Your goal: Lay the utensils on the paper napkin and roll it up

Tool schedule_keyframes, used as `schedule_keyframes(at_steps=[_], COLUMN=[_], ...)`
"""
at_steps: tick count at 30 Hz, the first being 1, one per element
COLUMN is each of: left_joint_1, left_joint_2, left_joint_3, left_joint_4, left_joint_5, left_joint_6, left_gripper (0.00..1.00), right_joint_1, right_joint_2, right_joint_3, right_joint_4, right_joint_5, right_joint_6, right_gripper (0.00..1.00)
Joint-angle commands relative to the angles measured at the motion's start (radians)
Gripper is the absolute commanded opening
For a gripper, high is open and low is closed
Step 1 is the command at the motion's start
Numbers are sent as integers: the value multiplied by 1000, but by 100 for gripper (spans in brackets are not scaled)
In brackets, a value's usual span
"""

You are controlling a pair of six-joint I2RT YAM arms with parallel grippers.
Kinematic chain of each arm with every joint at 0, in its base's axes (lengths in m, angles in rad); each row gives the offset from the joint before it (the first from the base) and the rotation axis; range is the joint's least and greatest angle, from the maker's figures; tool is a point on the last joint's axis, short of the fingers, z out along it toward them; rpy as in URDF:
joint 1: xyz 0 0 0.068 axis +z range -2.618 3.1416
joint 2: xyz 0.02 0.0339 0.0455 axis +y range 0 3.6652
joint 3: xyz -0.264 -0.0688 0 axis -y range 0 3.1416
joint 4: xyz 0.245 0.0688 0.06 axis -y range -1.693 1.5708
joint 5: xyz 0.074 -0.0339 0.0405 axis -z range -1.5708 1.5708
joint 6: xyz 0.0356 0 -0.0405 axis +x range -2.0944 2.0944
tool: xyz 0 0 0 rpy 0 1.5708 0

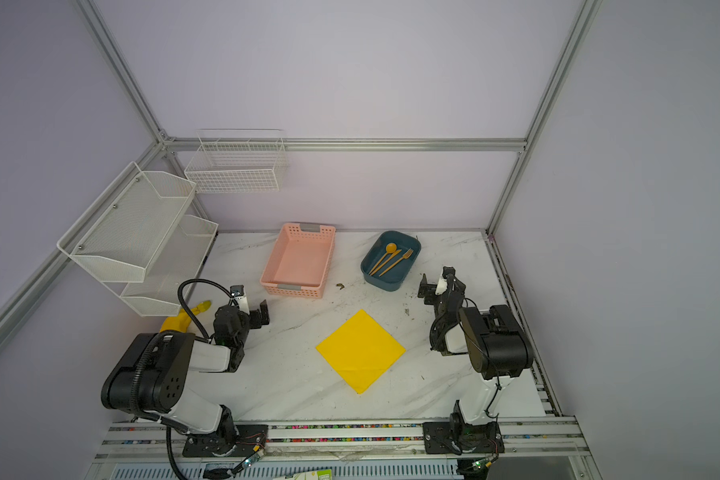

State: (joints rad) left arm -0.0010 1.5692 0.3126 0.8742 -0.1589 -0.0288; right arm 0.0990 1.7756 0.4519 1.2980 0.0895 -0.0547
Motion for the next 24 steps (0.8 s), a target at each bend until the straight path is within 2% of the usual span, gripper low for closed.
schedule_keyframes(at_steps=[1,10,14,21,24], left_joint_1=[6,6,7,3,-1], left_joint_2=[0,-2,-27,-216,-279], left_joint_3=[71,69,77,164,217], left_joint_4=[57,59,37,-248,-379], left_joint_5=[2,2,-32,-7,13], left_joint_6=[22,23,14,27,-19], left_gripper=[100,100,100,100,100], right_joint_1=[-5,-5,-5,-2,1], right_joint_2=[8,4,-12,-174,-250], right_joint_3=[10,8,8,94,140], right_joint_4=[46,47,30,-260,-398], right_joint_5=[-1,5,16,-14,-50], right_joint_6=[-18,-22,-22,-14,29], right_gripper=[97,97,97,97,97])
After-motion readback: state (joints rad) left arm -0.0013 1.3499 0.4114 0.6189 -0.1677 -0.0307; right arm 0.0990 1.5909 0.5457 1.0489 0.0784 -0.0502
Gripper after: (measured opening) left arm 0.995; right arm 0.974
